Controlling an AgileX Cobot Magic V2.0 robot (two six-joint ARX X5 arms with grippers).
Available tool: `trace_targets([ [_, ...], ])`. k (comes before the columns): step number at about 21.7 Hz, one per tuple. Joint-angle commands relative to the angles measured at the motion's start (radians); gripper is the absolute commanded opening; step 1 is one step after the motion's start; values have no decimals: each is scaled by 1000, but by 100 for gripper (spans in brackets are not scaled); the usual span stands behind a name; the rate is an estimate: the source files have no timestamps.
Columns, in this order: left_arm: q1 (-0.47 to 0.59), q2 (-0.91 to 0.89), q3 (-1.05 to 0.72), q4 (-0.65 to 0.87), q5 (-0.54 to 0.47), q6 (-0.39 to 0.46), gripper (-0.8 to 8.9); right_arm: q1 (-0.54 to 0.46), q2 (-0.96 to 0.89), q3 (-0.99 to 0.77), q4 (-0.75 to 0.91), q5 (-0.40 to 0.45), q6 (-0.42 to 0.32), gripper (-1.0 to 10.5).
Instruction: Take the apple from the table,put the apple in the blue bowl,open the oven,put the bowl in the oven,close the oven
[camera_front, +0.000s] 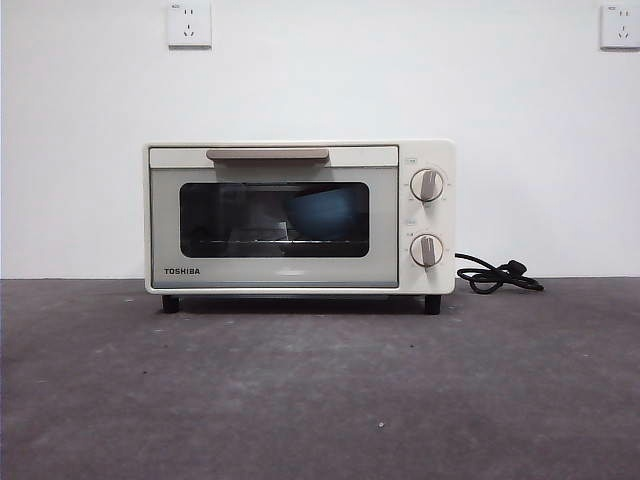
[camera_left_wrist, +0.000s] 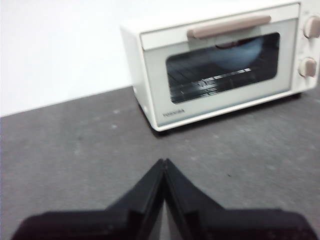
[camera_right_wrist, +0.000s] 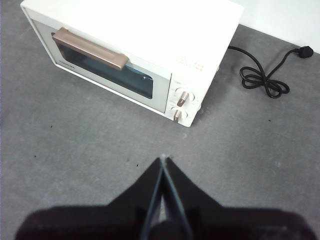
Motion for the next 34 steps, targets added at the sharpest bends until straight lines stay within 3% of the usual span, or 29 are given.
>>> trace_targets([
  [1, 5, -2, -25, 20, -45, -11, -4, 0, 5, -5, -23, 3, -6, 0],
  [7, 5, -2, -76, 52, -167, -121, -4, 0, 5, -5, -23, 4, -6, 0],
  [28, 4, -2, -76, 57, -185, -123, -4, 0, 5, -5, -23, 4, -6, 0],
  [34, 3, -2, -76, 214, -182, -123, -4, 0, 5, -5, -23, 4, -6, 0],
])
